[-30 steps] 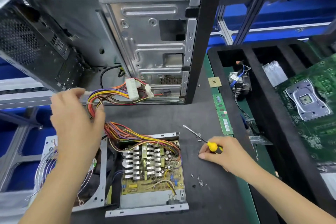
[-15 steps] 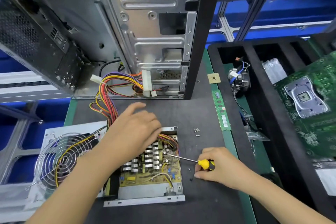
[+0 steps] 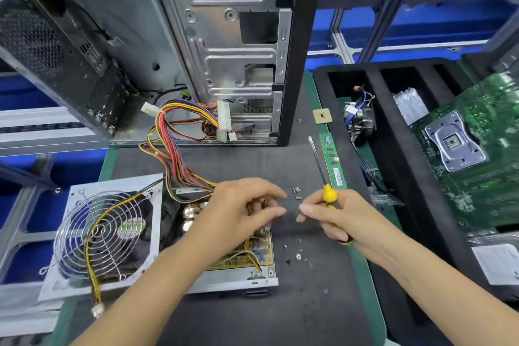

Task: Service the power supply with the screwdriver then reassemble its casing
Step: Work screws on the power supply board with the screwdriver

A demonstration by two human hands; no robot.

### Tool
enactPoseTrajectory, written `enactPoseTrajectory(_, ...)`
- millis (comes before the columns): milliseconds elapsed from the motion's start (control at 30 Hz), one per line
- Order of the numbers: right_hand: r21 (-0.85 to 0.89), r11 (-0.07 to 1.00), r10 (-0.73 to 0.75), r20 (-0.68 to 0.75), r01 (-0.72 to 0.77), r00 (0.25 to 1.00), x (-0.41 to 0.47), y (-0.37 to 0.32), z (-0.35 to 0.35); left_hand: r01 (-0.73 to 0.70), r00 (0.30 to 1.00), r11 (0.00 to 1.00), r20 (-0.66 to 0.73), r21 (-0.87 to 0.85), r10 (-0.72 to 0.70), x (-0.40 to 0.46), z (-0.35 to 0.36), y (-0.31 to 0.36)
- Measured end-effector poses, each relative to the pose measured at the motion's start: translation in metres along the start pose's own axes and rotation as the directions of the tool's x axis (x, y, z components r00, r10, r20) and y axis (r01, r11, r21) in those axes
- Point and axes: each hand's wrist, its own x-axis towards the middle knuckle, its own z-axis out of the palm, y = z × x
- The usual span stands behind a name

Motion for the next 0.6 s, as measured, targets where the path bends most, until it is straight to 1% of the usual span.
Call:
enactPoseTrajectory(33,0.002,1.000,-0.020,0.004,0.020,1.000,0.001,-0.005,0.003,-0.006,1.000,1.000,0.017,-0.014,0.006,0.002,0.004,-0.001)
enactPoseTrajectory(100,0.004,0.998,-0.056,0.004,0.056,0.998,0.005,-0.014,0.008,0.009,1.000,0.997,-0.004,-0.075,-0.009,0.005,0.008,-0.001)
enactPoseTrajectory(200,0.028,0.996,-0.081,-0.008,0.081,0.997,0.010,-0.024,0.016,0.064,0.991,0.977,-0.106,-0.201,-0.087,0.009,0.009,-0.002)
enactPoseTrajectory(233,0.026,0.996,-0.085,-0.011,0.085,0.996,0.011,-0.026,0.017,0.061,0.986,0.976,-0.138,-0.208,-0.091,0.009,0.009,-0.001)
enactPoseTrajectory(300,0.010,0.996,-0.089,-0.017,0.090,0.996,0.013,-0.032,0.019,0.007,0.984,0.985,-0.173,-0.170,-0.036,0.008,0.005,0.001)
enactPoseTrajectory(367,-0.003,0.996,-0.089,-0.018,0.089,0.996,0.014,-0.036,0.020,-0.055,0.982,0.991,-0.187,-0.123,0.032,0.008,0.002,0.003)
enactPoseTrajectory(433,-0.019,0.995,-0.095,-0.003,0.095,0.995,0.013,-0.038,0.020,-0.068,0.984,0.992,-0.173,-0.106,0.049,0.008,-0.001,0.002)
enactPoseTrajectory(500,-0.121,0.989,-0.089,-0.008,0.087,0.996,0.012,-0.042,0.019,-0.031,0.987,0.992,-0.159,-0.120,0.012,0.008,-0.002,0.000)
enactPoseTrajectory(567,-0.296,0.950,-0.115,-0.030,0.101,0.993,0.010,-0.045,0.014,0.051,0.975,0.976,-0.200,-0.210,-0.094,0.010,-0.005,-0.004)
enactPoseTrajectory(600,-0.394,0.910,-0.159,-0.037,0.131,0.987,0.009,-0.048,0.010,0.084,0.961,0.961,-0.234,-0.265,-0.148,0.010,-0.009,-0.007)
